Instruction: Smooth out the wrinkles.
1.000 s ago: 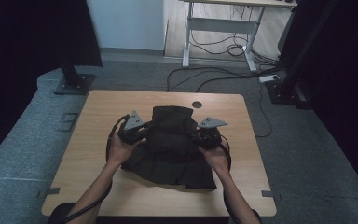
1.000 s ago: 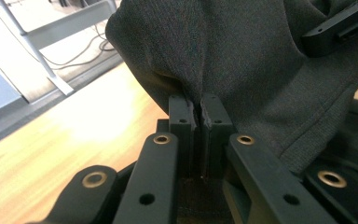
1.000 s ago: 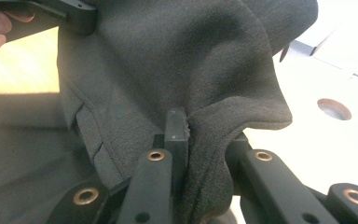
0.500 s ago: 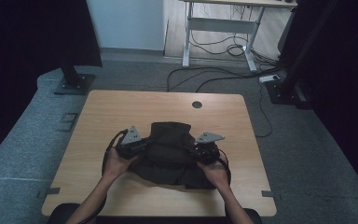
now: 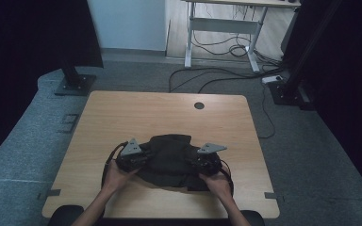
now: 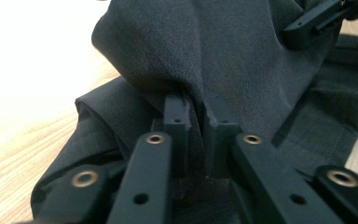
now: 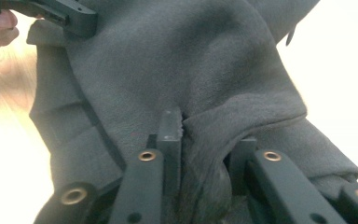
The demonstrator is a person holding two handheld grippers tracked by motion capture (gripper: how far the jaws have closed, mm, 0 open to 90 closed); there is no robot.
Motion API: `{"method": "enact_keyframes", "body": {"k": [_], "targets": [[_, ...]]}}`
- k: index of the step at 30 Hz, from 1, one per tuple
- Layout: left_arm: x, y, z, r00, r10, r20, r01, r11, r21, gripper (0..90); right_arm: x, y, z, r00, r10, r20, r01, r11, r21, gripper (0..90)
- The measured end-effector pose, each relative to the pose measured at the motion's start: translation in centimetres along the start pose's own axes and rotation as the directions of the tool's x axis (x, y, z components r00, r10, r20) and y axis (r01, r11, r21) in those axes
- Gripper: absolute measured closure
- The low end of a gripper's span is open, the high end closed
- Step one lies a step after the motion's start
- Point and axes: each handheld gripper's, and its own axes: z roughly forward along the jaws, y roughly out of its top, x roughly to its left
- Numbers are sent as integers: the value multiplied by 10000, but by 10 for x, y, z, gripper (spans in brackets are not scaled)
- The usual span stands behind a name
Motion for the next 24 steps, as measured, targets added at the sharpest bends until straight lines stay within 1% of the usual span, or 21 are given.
{"method": "enact_keyframes", "body": {"k": [1,2,3,5,6,7,8,9,10,11,12,13,14,16,18,19,20,21,22,23,24], "targets": [[1,1,-2,10000,-1,-53,0,10000,-55,761,0,0,0,10000,0,0,0,10000,0,708],[2,2,-6,9999,1,-125,-3,9999,-164,708,0,0,-2,10000,32,-7,-32,10000,-41,693],[5,3,-9,9999,-60,-102,57,9995,-302,658,0,1,-4,10000,60,7,-60,9999,-92,679],[9,7,-17,9997,-225,-87,220,9982,-563,586,1,1,-8,9999,130,1,-130,9998,-182,647],[14,11,-25,9994,-279,-195,261,9959,-861,518,0,0,-12,9998,183,5,-183,9996,-213,608],[14,11,-25,9994,-279,-195,261,9959,-861,495,-1,0,-15,9998,216,-16,-216,9995,-218,582],[17,13,-30,9991,-334,-277,305,9946,-992,481,-1,-1,-17,9997,237,-8,-237,9995,-209,555],[20,15,-34,9985,-416,-342,376,9932,-1098,481,-1,-1,-17,9997,237,-8,-237,9995,-209,555],[27,19,-40,9973,-609,-410,556,9912,-1204,432,-2,-2,-23,9997,250,33,-250,9995,-217,503],[27,19,-40,9973,-609,-410,556,9912,-1204,418,-2,-2,-23,9997,250,33,-250,9995,-217,503],[30,21,-42,9967,-653,-488,590,9911,-1197,407,-4,-4,-29,9997,243,-65,-244,9995,-181,448],[32,22,-43,9961,-684,-560,615,9914,-1158,407,-4,-4,-29,9997,243,-65,-244,9995,-181,448],[34,23,-44,9955,-720,-617,649,9918,-1102,381,-6,-7,-36,9998,171,-138,-171,9998,-42,409],[39,24,-42,9943,-770,-743,701,9933,-921,369,-7,-10,-40,9999,89,-86,-89,9999,53,395],[44,24,-37,9922,-804,-952,745,9951,-646,360,-10,-14,-48,10000,15,17,-16,9998,190,374],[48,23,-34,9909,-867,-1034,816,9953,-524,354,-12,-15,-52,10000,72,23,-73,9998,202,368],[55,22,-26,9877,-1059,-1150,1028,9942,-320,346,-17,-17,-59,9998,174,131,-176,9997,140,359],[55,22,-26,9877,-1059,-1150,1028,9942,-320,342,-17,-17,-59,9998,174,131,-176,9997,140,359],[62,22,-18,9854,-1190,-1221,1186,9929,-109,339,-23,-17,-64,9987,302,405,-310,9993,187,356],[62,22,-18,9854,-1190,-1221,1186,9929,-109,338,-23,-17,-64,9987,302,405,-310,9993,187,356],[65,23,-13,9844,-1236,-1255,1241,9923,-38,338,-26,-17,-66,9978,358,556,-370,9991,211,355]]}}
